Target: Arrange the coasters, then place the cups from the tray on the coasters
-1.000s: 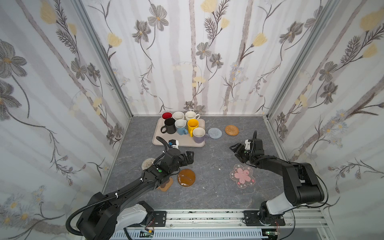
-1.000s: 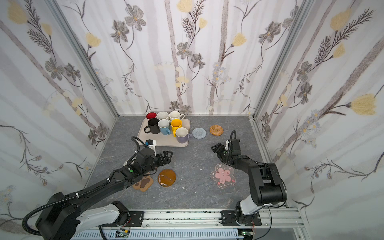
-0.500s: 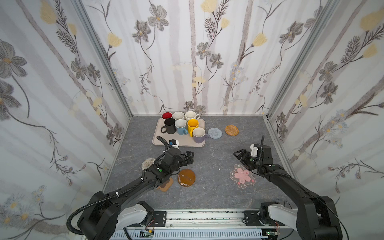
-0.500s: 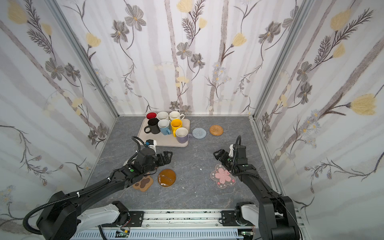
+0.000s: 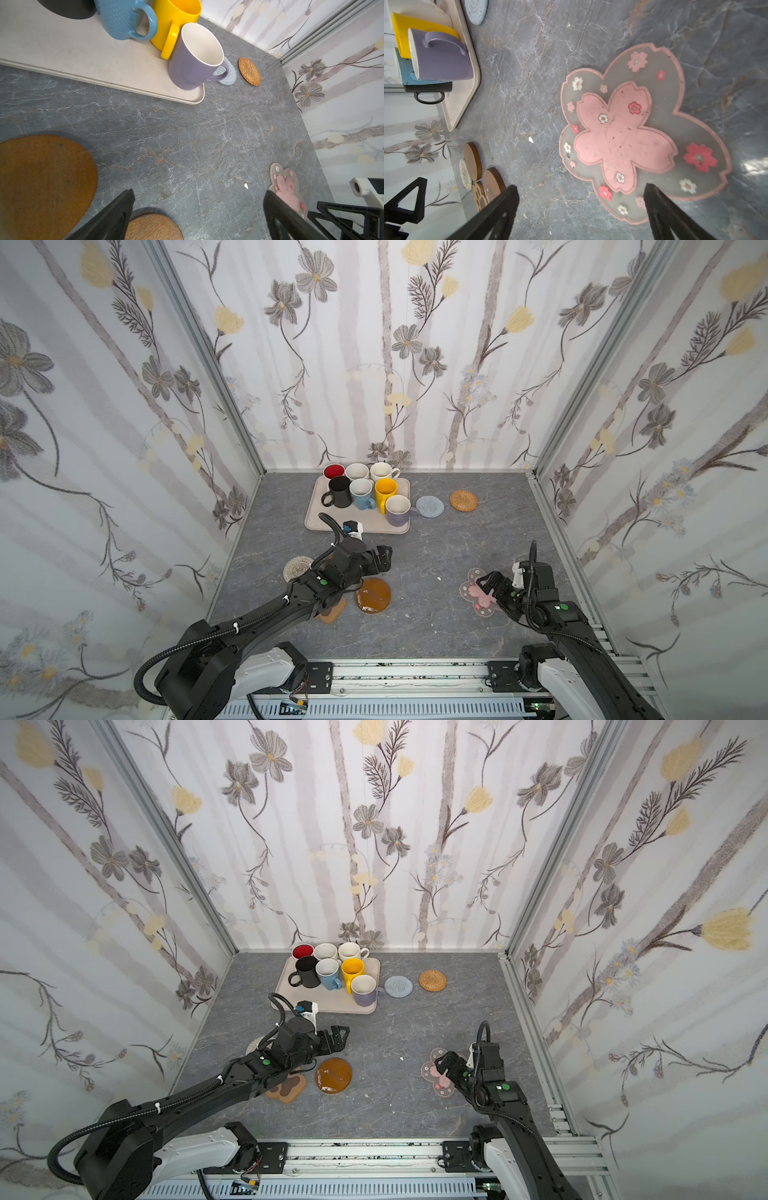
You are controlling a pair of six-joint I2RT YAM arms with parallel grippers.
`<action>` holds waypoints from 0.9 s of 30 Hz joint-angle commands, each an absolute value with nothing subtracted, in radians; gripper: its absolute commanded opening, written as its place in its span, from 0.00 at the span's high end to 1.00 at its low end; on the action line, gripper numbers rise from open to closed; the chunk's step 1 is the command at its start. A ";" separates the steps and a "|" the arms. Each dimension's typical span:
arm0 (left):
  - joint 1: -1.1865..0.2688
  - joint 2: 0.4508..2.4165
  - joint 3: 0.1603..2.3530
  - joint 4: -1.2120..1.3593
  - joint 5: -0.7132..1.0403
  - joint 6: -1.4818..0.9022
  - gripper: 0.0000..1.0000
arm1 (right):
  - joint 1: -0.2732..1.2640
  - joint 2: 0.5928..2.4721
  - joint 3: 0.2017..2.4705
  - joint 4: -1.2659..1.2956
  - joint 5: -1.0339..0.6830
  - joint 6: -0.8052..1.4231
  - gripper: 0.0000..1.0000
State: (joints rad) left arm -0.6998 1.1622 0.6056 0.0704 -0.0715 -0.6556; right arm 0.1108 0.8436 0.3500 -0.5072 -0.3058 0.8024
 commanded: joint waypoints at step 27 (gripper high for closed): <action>-0.706 1.150 0.592 0.075 -0.090 -0.670 0.00 | 0.110 0.794 0.147 -0.273 -0.453 1.003 0.05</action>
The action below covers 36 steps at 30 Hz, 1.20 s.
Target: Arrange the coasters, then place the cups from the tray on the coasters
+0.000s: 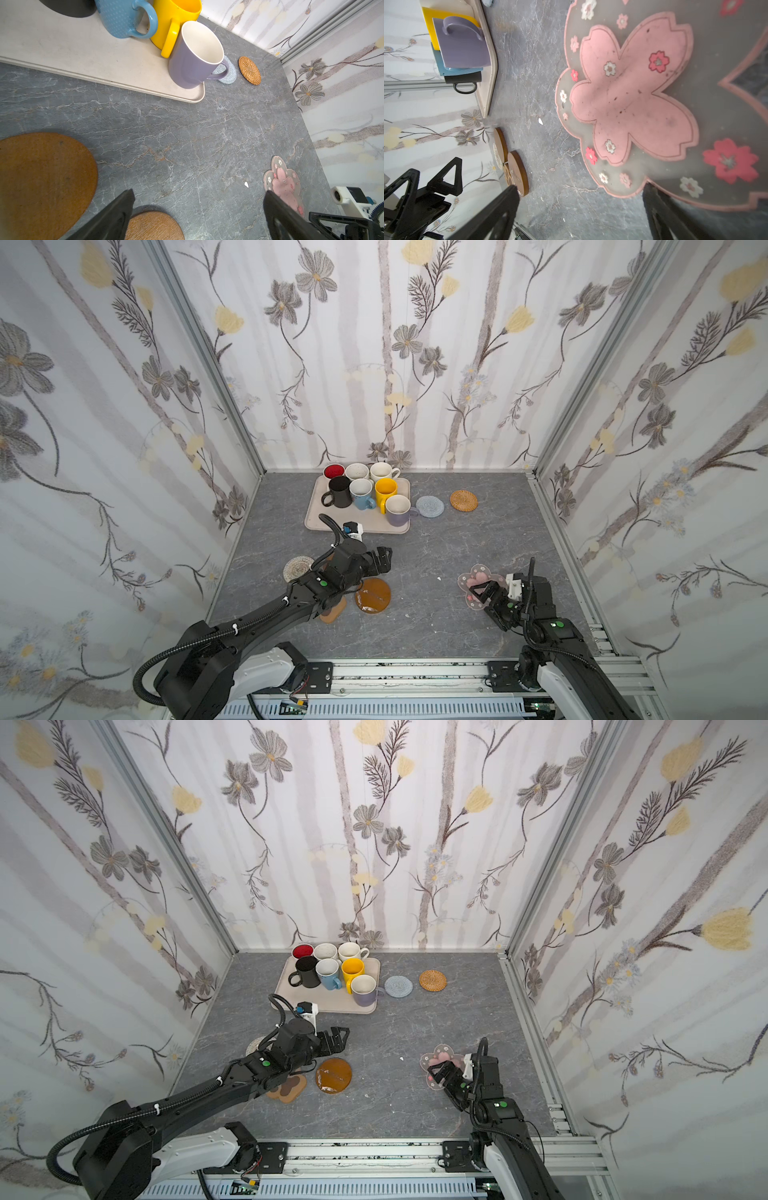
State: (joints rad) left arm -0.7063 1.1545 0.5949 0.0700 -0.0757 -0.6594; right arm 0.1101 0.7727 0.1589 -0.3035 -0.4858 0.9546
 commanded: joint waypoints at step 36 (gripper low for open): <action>-0.701 1.211 0.634 0.075 -0.127 -0.658 0.00 | 0.094 1.488 0.517 0.047 -0.440 0.852 0.05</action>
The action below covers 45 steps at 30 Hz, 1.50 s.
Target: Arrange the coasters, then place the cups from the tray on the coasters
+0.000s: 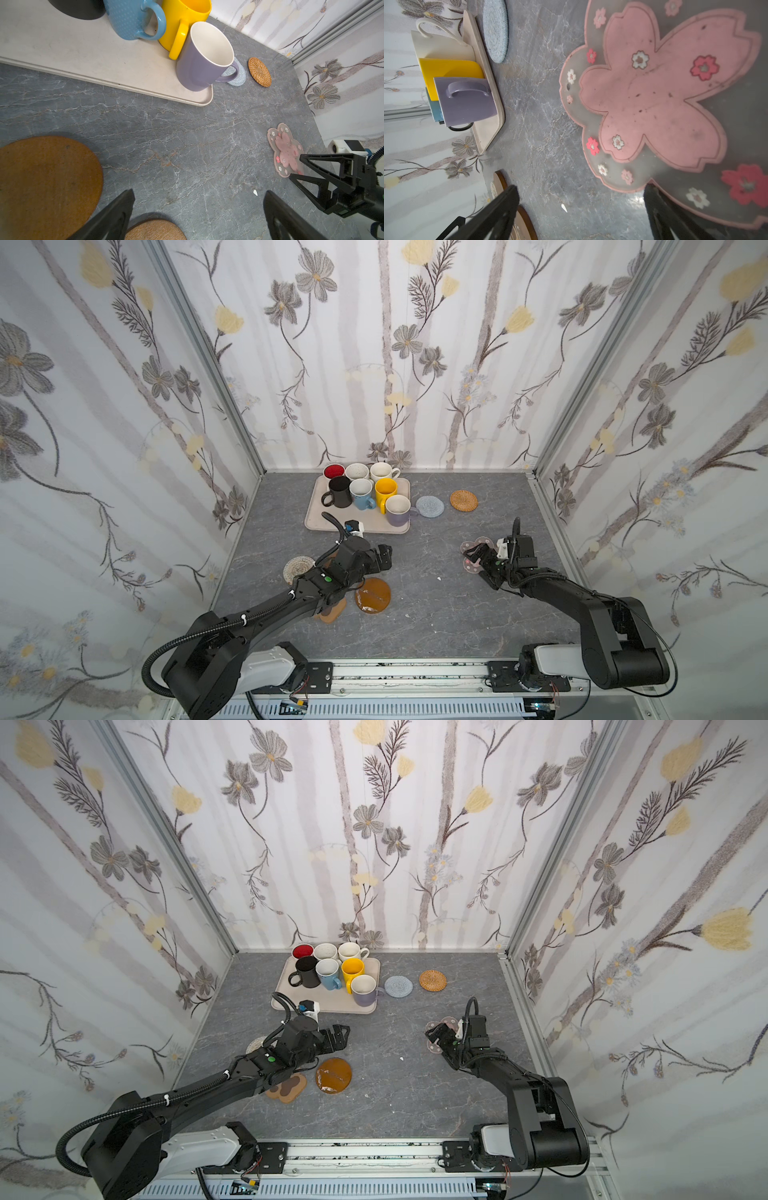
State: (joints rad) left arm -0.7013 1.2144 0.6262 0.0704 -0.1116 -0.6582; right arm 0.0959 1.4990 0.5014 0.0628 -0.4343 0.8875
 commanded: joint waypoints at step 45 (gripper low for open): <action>-0.688 1.290 0.674 0.080 -0.126 -0.655 0.00 | -0.128 1.524 0.454 0.080 -0.588 0.746 0.07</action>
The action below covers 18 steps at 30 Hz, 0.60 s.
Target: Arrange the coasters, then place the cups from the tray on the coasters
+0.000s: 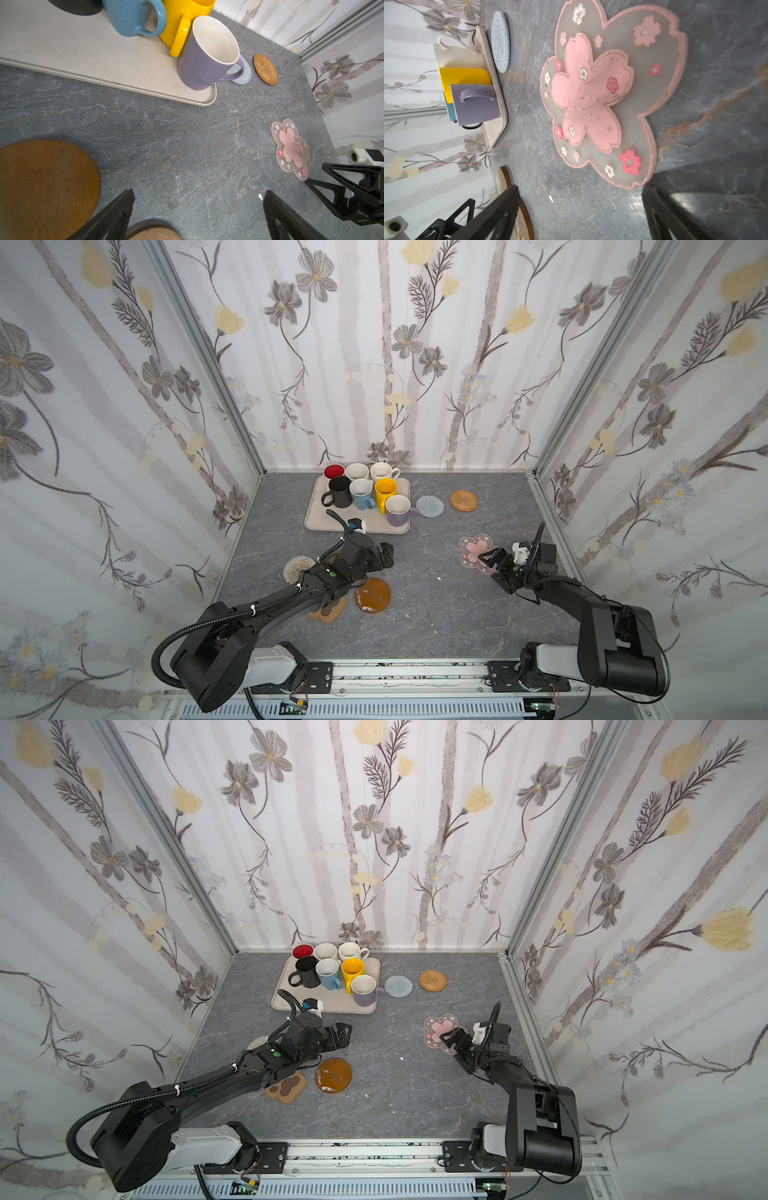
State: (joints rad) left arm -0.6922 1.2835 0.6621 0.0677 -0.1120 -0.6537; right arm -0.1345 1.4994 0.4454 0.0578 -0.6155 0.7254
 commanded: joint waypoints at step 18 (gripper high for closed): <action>-0.667 1.289 0.657 0.073 -0.108 -0.650 0.00 | -0.083 1.761 0.601 0.193 -0.574 0.789 0.08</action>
State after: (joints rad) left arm -0.6708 1.3014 0.6651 0.0700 -0.1104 -0.6537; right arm -0.0895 1.7401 0.5915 0.2359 -0.6292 0.7769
